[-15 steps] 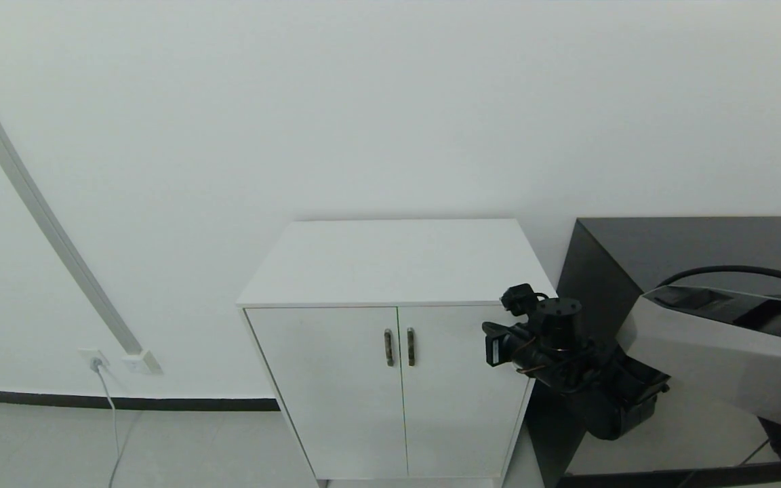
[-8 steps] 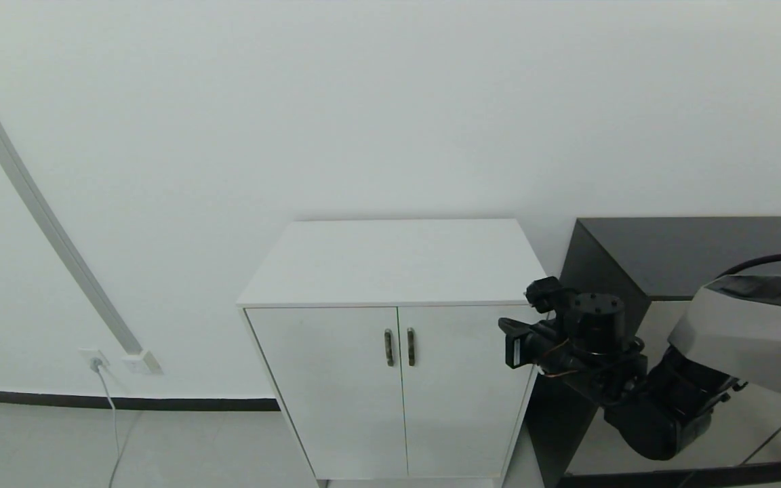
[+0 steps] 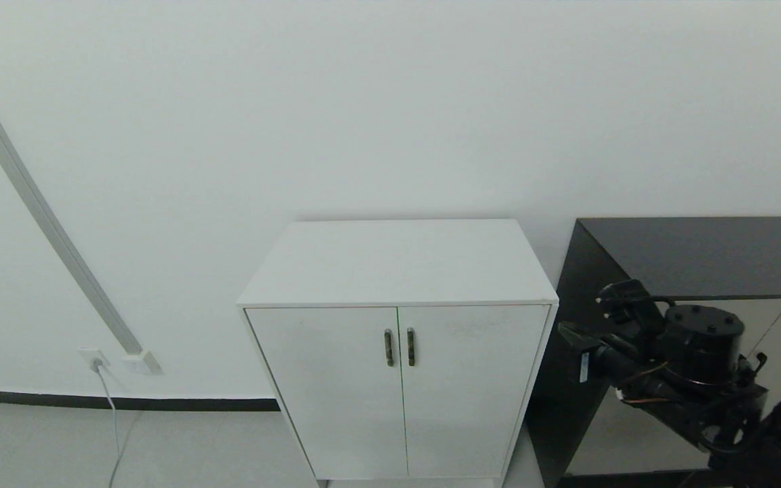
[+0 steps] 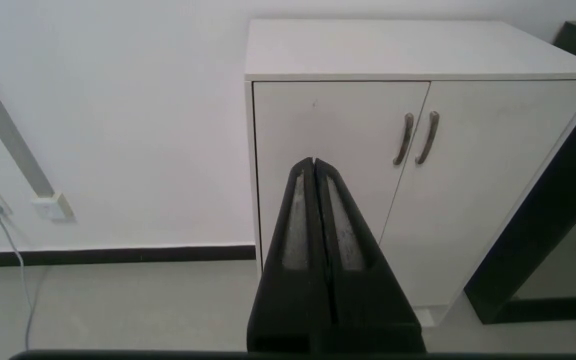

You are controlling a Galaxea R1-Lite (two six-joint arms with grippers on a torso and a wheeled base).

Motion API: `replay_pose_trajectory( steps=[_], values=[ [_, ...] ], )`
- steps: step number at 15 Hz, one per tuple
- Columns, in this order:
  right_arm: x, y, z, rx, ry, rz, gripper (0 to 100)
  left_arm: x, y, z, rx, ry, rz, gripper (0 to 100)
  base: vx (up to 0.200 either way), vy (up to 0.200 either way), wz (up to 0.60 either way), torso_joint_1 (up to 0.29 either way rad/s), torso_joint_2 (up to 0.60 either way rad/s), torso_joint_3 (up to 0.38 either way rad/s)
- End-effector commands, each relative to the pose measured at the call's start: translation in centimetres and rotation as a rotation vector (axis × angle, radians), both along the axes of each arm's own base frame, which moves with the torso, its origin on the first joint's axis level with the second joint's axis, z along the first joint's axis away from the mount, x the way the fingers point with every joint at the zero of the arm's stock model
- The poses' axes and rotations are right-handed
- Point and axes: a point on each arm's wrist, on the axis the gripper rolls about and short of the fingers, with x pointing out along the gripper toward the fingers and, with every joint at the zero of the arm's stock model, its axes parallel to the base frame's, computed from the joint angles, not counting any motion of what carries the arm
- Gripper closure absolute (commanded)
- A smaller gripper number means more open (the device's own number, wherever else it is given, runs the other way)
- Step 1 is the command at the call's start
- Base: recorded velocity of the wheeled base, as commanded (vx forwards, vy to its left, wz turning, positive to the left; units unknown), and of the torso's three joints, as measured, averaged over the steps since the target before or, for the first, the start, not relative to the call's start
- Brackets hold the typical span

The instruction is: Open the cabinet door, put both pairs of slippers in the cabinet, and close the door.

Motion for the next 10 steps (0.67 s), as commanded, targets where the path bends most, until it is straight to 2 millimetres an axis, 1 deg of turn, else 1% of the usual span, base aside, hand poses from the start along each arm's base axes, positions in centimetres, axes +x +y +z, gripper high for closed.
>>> replay_pose_trajectory(
  steps=[1,4,5,7,9,10],
  values=[
    [-2.7,-3.5,1.8,0.009,-0.035,-0.084,100,0.0,0.0,0.0,0.000,0.003,0.001,100,0.000,0.000,0.00,0.000,0.00,0.000],
    [-5.0,-7.3,2.6,0.011,-0.047,-0.211,100,0.0,0.0,0.0,0.000,0.003,0.001,100,0.000,0.000,0.00,0.000,0.00,0.000],
    [-5.9,-8.2,2.8,0.012,-0.050,-0.241,100,0.0,0.0,0.0,0.000,0.001,0.001,100,0.000,0.000,0.00,0.000,0.00,0.000],
    [-8.0,-9.2,2.9,0.004,-0.052,-0.270,100,0.0,0.0,0.0,0.000,0.001,0.001,100,0.000,0.000,0.00,0.000,0.00,0.000],
    [-9.9,-9.5,3.0,-0.008,-0.066,-0.273,100,0.0,0.0,0.0,0.000,0.001,0.001,100,0.000,0.000,0.00,0.000,0.00,0.000],
    [-10.6,-9.8,3.3,-0.008,-0.075,-0.286,100,0.0,0.0,0.0,0.001,0.003,0.001,100,0.000,0.000,0.00,0.000,0.00,0.000]
  ],
)
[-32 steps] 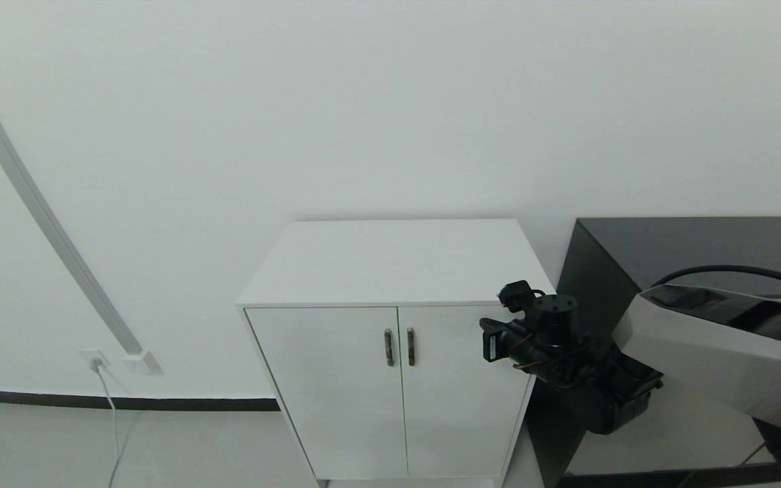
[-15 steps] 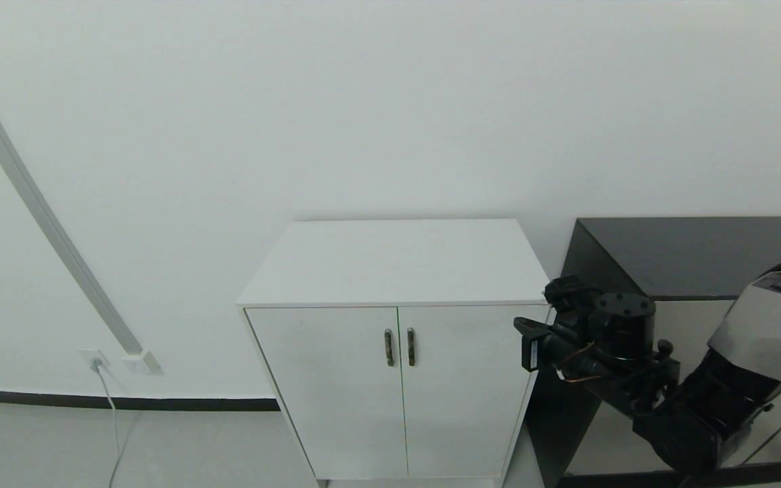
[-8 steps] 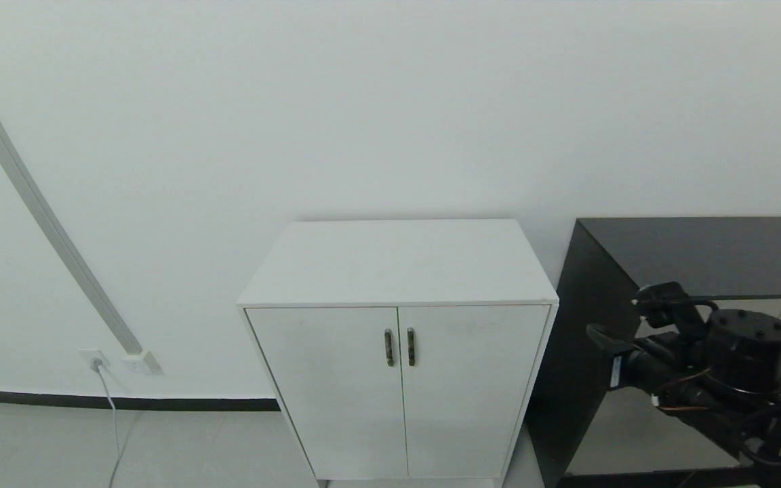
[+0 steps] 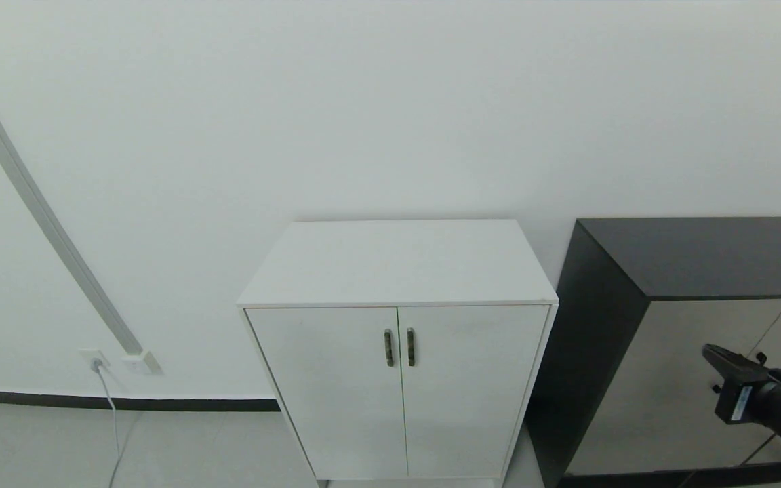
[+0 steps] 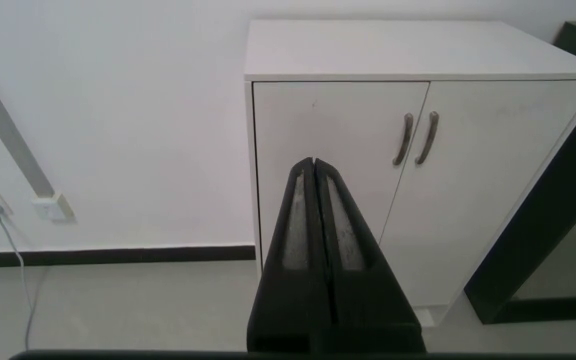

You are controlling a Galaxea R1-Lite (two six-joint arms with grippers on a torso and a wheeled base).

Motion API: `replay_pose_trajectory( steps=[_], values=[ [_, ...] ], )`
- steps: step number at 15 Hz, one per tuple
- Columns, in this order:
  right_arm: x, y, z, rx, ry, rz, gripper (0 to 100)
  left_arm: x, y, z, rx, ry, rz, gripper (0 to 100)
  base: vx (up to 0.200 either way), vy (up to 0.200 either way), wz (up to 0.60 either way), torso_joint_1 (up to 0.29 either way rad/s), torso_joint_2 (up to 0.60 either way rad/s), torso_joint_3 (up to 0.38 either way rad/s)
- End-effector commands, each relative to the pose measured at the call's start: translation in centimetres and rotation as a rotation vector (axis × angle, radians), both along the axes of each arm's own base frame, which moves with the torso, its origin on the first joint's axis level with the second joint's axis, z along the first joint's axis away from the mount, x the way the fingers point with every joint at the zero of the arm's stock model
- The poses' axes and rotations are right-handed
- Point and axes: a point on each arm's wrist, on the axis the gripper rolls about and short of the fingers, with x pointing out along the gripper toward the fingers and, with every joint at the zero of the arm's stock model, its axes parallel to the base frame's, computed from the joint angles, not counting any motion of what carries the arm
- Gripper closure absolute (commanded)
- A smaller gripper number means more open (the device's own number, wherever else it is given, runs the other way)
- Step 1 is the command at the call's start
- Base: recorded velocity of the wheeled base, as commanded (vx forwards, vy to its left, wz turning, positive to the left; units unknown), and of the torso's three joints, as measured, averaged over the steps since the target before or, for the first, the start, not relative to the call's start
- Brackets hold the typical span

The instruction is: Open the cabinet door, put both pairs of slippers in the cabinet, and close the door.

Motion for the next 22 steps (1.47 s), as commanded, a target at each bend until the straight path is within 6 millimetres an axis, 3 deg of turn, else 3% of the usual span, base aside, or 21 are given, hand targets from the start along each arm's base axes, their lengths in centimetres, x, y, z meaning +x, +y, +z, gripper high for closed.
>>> replay_pose_trajectory(
  steps=[1,9,15,18,22],
  values=[
    [-2.5,-0.9,1.3,0.000,-0.052,-0.030,100,0.0,0.0,0.0,-0.001,0.003,0.000,100,0.000,0.000,0.00,0.000,0.00,0.000],
    [-8.9,-1.5,0.9,-0.002,0.059,0.015,100,0.0,0.0,0.0,-0.001,0.003,0.000,100,0.000,0.000,0.00,0.000,0.00,0.000],
    [-14.7,-1.9,-1.5,0.008,0.129,0.085,100,0.0,0.0,0.0,-0.001,0.003,0.000,100,0.000,0.000,0.00,0.000,0.00,0.000],
    [-17.3,-2.1,-3.1,0.013,0.099,0.121,100,0.0,0.0,0.0,-0.001,0.001,0.000,100,0.000,0.000,0.00,0.000,0.00,0.000],
    [-18.5,-2.3,-3.1,0.022,-0.024,0.180,100,0.0,0.0,0.0,0.000,0.001,0.000,100,0.000,0.000,0.00,0.000,0.00,0.000]
  ],
)
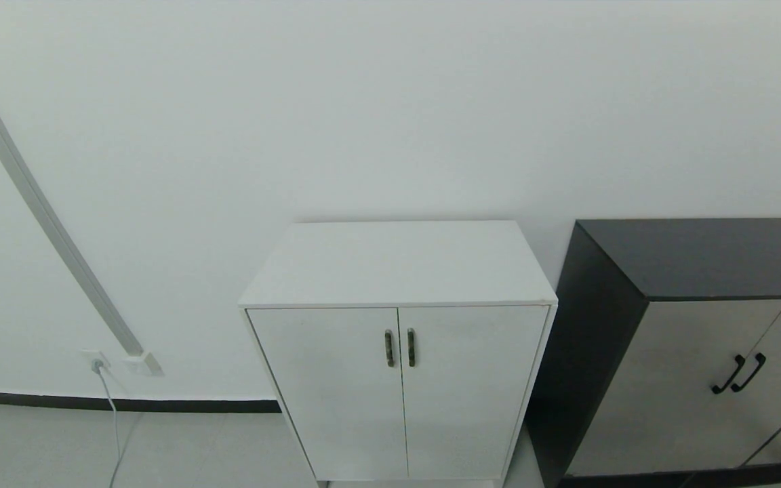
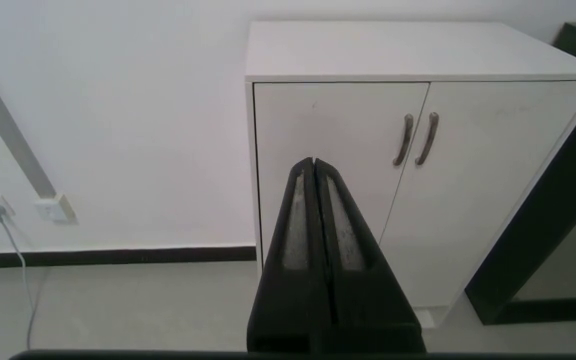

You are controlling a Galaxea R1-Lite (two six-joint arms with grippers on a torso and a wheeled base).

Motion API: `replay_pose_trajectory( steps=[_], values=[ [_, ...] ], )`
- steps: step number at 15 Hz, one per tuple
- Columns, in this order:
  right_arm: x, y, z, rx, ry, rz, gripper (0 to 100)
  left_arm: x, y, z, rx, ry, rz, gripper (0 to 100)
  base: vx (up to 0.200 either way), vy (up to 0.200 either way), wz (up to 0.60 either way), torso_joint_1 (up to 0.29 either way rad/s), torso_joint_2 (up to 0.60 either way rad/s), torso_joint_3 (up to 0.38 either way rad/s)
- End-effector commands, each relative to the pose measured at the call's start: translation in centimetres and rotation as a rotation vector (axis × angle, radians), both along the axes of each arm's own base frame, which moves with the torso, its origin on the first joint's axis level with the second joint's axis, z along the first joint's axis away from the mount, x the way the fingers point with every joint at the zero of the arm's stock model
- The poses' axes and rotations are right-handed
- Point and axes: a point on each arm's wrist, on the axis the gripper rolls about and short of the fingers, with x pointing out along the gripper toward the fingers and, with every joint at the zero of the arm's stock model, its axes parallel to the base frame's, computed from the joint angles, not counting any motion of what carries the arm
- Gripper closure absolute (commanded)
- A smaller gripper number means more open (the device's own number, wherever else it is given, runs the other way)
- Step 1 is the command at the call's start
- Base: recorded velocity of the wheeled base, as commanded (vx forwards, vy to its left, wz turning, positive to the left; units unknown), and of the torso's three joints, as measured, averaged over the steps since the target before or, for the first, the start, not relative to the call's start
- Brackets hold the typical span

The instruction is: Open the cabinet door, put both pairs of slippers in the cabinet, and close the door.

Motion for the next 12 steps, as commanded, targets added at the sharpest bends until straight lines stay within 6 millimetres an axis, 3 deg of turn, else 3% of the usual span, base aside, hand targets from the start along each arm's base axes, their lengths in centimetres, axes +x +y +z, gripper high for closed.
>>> replay_pose_trajectory(
  steps=[1,4,7,12],
  values=[
    [-1.13,-0.22,-0.48,0.016,-0.112,0.048,100,0.01,0.00,0.00,-0.001,0.001,0.000,100,0.000,0.000,0.00,0.000,0.00,0.000],
    [-1.18,-0.30,-0.67,0.018,-0.107,0.085,100,0.01,0.00,0.00,-0.001,0.001,0.000,100,0.000,0.000,0.00,0.000,0.00,0.000],
    [-1.28,-0.18,-0.65,0.009,-0.121,-0.048,100,0.01,0.00,0.00,-0.003,0.001,0.000,100,0.000,0.000,0.00,0.000,0.00,0.000],
    [-1.29,-0.25,-0.68,0.015,-0.122,-0.122,100,0.01,0.00,0.00,0.002,0.001,0.000,100,0.000,0.000,0.00,0.000,0.00,0.000]
  ],
)
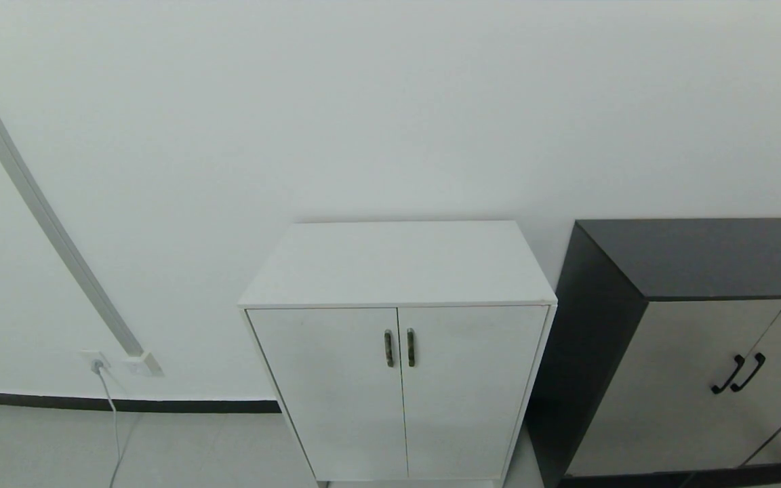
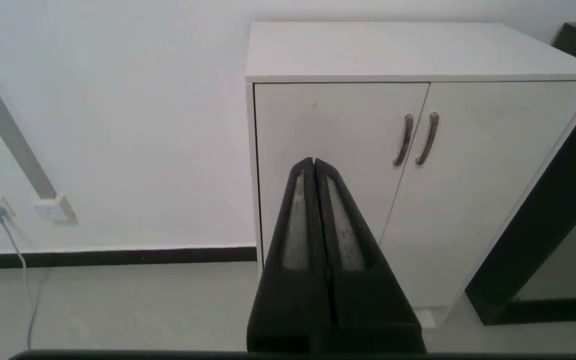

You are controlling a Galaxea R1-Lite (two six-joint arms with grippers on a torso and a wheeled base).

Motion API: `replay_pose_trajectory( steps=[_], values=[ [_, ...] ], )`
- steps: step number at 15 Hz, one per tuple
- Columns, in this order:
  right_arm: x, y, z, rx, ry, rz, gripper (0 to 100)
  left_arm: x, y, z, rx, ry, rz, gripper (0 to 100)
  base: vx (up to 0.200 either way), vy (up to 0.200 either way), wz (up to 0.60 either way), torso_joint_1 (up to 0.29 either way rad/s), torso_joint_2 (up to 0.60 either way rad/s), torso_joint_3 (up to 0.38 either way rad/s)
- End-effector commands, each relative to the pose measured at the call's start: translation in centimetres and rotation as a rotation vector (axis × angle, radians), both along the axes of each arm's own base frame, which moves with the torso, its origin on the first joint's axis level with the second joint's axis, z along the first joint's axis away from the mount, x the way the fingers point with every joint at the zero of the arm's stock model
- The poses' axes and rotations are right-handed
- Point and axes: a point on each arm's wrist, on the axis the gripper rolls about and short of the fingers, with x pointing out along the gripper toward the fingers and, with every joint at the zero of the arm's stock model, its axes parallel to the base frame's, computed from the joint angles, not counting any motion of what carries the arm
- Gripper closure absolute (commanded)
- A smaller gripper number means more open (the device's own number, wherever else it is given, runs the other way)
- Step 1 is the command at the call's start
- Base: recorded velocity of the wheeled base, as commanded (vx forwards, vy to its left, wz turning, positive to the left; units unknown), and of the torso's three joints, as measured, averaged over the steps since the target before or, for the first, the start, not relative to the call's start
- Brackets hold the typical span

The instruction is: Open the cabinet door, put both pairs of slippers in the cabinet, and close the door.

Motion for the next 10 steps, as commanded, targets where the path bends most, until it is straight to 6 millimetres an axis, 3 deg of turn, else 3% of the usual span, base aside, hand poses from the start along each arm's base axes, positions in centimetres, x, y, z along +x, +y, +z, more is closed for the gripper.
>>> replay_pose_trajectory(
  steps=[1,4,10],
  values=[
    [0.02,0.03,-0.03,0.000,0.004,-0.023,100,0.01,0.00,0.00,0.000,0.001,0.000,100,0.000,0.000,0.00,0.000,0.00,0.000],
    [-0.70,0.18,-0.19,-0.002,-0.087,-0.107,100,0.01,0.00,0.00,0.000,0.001,0.000,100,0.000,0.000,0.00,0.000,0.00,0.000],
    [-0.71,0.14,-0.13,0.077,-0.097,-0.117,100,0.01,0.00,0.00,0.000,0.001,0.000,100,0.000,0.000,0.00,0.000,0.00,0.000]
  ],
)
